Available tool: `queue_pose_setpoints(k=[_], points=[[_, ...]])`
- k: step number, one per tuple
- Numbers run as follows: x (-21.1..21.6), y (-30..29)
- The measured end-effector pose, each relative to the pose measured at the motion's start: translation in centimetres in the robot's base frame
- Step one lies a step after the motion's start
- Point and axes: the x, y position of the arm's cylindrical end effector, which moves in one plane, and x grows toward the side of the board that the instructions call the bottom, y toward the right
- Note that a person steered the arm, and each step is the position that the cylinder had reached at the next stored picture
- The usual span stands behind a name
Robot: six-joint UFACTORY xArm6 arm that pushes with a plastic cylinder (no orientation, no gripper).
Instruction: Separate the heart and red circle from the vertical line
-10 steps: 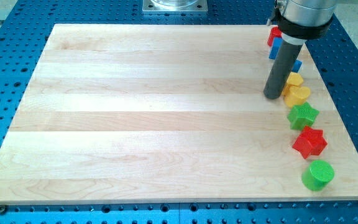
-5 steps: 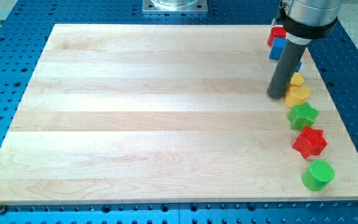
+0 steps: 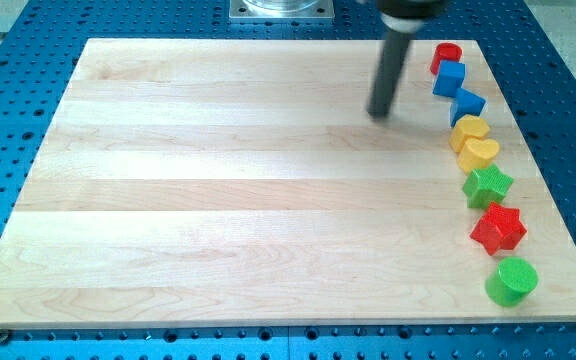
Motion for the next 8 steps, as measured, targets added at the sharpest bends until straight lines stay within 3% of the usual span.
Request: queue_pose_setpoints(k=[1,2,3,4,5,6,7,8], points=[[-8.0,1.0],[-10.2,10.9],[-8.3,18.9],[-6.9,17.9],[-5.5,10.2],[-5.5,-1.6],[-5.6,-6.8],[-6.2,4.1]])
